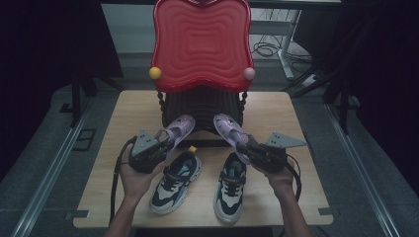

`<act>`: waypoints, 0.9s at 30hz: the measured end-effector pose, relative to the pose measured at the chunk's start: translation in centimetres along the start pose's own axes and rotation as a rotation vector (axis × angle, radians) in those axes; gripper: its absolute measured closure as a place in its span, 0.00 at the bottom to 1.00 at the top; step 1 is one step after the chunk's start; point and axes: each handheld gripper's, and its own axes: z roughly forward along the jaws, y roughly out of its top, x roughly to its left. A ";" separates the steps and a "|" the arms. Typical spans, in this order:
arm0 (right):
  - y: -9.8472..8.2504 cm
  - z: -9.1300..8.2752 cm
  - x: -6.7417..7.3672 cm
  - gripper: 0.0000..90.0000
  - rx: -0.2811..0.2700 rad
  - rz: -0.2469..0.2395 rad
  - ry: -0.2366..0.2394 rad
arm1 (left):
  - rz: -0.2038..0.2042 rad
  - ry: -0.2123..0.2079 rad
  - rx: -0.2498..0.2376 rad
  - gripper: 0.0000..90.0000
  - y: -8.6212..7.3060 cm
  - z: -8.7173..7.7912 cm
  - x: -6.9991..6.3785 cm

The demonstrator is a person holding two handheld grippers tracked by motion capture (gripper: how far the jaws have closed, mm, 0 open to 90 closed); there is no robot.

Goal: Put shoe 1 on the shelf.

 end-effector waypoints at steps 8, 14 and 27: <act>1.2 2.0 0.0 0.95 -0.011 0.010 -0.017 | 0.024 0.006 -0.010 0.96 1.0 1.3 -0.1; 1.7 3.2 0.1 0.95 -0.013 0.010 -0.028 | 0.038 0.017 -0.022 0.96 1.6 1.9 0.0; 2.4 5.7 -0.4 0.95 0.006 0.010 -0.093 | 0.037 0.027 -0.045 0.96 2.0 3.9 0.8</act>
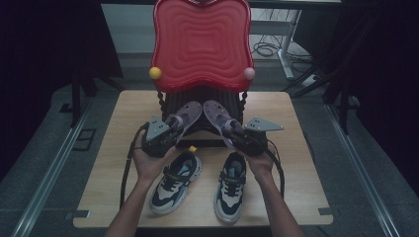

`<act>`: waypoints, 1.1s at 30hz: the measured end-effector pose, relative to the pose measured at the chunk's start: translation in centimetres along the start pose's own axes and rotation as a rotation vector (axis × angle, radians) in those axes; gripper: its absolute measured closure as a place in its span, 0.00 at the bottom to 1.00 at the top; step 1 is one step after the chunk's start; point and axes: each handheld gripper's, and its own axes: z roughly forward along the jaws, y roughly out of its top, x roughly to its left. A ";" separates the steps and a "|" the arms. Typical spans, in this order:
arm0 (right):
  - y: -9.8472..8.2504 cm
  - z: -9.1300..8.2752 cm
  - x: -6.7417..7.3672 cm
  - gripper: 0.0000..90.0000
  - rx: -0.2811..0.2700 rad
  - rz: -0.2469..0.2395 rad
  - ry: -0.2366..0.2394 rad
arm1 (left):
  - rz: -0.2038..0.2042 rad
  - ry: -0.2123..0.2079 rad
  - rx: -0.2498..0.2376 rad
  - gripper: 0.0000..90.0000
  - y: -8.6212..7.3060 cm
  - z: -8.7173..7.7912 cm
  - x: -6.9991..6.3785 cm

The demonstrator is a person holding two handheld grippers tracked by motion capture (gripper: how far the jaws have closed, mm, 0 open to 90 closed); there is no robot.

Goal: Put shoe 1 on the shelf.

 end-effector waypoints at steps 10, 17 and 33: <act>0.6 0.9 -0.4 0.95 -0.010 -0.004 -0.045 | -0.002 0.010 -0.034 0.96 0.5 1.0 0.3; 0.7 1.6 -0.6 0.95 -0.019 0.007 -0.068 | 0.020 0.022 -0.044 0.96 1.2 1.9 0.5; 1.7 3.7 -0.9 0.95 -0.027 -0.003 -0.131 | 0.026 0.080 -0.075 0.96 1.6 3.8 1.2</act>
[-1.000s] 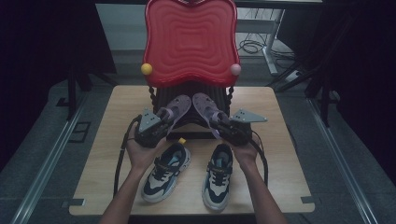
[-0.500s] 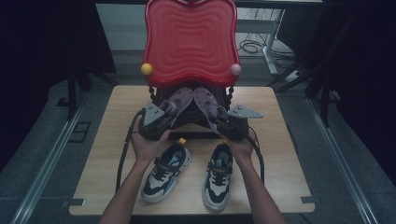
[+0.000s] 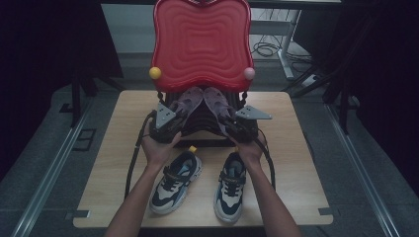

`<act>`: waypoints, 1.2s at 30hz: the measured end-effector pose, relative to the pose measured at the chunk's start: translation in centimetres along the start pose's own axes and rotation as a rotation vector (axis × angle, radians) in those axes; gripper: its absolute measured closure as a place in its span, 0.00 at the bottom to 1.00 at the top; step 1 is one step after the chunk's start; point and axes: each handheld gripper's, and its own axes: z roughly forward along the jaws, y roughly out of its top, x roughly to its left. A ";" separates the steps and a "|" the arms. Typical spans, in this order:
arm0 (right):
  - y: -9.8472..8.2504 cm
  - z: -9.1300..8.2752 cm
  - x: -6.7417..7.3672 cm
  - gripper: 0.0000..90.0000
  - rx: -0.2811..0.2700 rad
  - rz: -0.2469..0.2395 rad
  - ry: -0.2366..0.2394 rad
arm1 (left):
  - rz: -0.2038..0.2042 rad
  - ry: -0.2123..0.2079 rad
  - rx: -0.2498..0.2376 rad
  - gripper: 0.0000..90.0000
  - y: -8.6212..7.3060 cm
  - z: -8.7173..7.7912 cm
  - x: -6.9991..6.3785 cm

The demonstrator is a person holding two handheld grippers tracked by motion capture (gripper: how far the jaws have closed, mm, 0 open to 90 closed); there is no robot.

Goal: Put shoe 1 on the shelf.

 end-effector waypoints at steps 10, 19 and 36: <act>0.2 1.2 -0.3 0.95 0.008 -0.006 -0.035 | 0.004 0.016 -0.015 0.95 0.0 0.9 0.2; 0.3 2.4 -0.5 0.95 0.001 -0.013 -0.064 | 0.008 0.038 -0.032 0.95 -0.2 1.9 0.5; 0.1 4.4 -0.9 0.95 0.004 -0.048 -0.124 | 0.027 0.072 -0.039 0.95 -0.9 4.0 0.5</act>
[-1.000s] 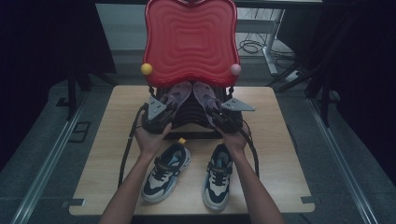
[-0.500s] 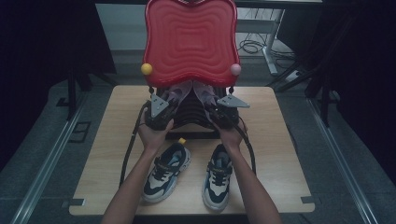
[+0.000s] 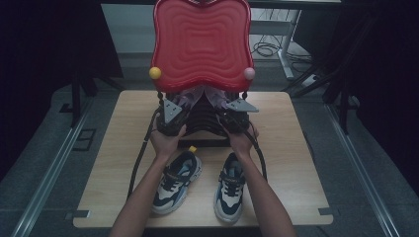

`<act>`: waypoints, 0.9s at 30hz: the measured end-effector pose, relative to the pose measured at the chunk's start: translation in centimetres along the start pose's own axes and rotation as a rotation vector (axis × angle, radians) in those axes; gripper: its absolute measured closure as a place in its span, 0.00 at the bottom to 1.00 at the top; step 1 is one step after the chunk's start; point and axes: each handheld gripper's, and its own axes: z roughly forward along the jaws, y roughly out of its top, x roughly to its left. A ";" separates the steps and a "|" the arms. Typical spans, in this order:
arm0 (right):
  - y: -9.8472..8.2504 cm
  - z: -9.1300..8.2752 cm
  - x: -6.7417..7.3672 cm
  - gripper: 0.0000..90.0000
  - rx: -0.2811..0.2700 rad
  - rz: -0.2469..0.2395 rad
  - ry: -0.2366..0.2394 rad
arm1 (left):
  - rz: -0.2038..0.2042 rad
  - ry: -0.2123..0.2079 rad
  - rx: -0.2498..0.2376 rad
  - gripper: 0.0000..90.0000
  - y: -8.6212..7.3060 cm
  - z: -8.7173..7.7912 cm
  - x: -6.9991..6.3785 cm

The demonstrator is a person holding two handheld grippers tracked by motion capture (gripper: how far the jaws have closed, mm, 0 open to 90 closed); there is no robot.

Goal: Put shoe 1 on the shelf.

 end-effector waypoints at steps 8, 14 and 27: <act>-0.1 0.4 0.0 0.94 0.029 -0.028 0.002 | 0.026 -0.002 0.011 0.95 -0.4 0.4 -0.3; -0.4 0.9 0.2 0.92 0.085 -0.044 0.024 | 0.033 -0.020 0.042 0.94 -1.0 0.6 -0.5; -0.4 0.6 0.1 0.69 0.132 -0.037 0.066 | 0.021 -0.074 0.059 0.73 -1.0 0.1 -0.7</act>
